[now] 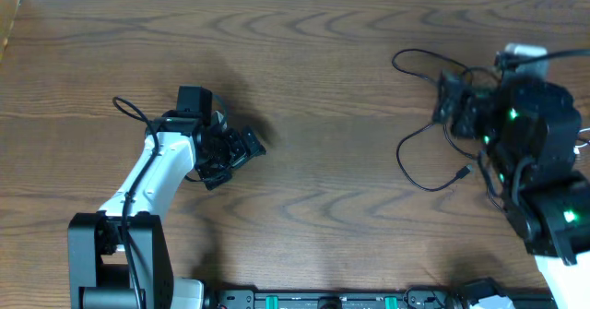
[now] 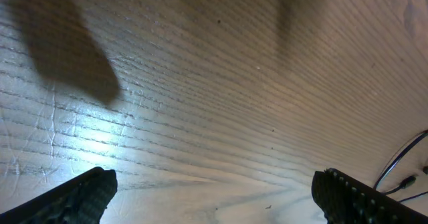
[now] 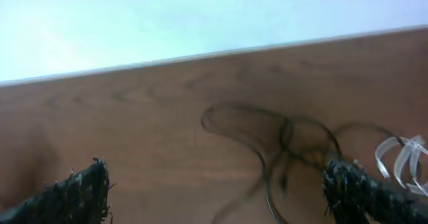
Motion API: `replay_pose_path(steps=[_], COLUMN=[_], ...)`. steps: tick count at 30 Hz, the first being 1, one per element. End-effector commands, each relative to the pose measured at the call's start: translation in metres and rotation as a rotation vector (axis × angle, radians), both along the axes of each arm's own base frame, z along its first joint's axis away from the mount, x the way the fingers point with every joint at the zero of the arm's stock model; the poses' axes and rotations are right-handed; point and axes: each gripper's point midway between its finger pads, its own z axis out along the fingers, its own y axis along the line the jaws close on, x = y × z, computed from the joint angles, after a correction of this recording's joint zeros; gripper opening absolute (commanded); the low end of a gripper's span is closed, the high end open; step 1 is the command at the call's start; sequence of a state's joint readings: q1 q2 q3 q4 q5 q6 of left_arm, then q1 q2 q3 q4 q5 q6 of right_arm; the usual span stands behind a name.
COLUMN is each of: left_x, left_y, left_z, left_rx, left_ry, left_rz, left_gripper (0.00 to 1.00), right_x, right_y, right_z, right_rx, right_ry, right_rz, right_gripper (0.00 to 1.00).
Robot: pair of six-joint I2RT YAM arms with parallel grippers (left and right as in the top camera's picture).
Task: Untangle cables
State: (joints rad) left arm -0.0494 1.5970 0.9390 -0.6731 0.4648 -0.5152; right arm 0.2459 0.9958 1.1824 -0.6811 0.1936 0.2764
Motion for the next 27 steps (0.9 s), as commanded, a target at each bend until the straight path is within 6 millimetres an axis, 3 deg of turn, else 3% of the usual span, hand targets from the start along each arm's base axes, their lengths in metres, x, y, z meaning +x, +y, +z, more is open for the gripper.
replay_pose_path(steps=[1, 7, 11, 18, 23, 27], left_x=[0.000, 0.000, 0.000, 0.000, 0.000, 0.000], left_y=[0.002, 0.002, 0.002, 0.002, 0.002, 0.002], left_z=[-0.002, -0.002, -0.002, -0.002, -0.002, -0.002], left_rx=[0.016, 0.016, 0.016, 0.016, 0.016, 0.016], left_ry=[-0.003, -0.003, -0.003, -0.003, -0.003, -0.003], left_rz=[-0.013, -0.013, -0.013, -0.013, -0.013, -0.013], left_gripper=[0.99, 0.99, 0.99, 0.99, 0.99, 0.99], right_x=[-0.026, -0.078, -0.106, -0.139, -0.163, -0.171], right_y=[-0.009, -0.022, -0.029, -0.037, -0.040, -0.039], right_z=[-0.005, -0.022, -0.022, -0.018, -0.037, -0.053], right_rx=[-0.036, -0.084, -0.088, -0.062, -0.036, -0.011], right_ry=[0.042, 0.150, 0.154, 0.054, -0.016, -0.080], right_rz=[-0.003, 0.011, 0.012, 0.011, 0.023, 0.038], right_gripper=[0.99, 0.99, 0.99, 0.99, 0.99, 0.99])
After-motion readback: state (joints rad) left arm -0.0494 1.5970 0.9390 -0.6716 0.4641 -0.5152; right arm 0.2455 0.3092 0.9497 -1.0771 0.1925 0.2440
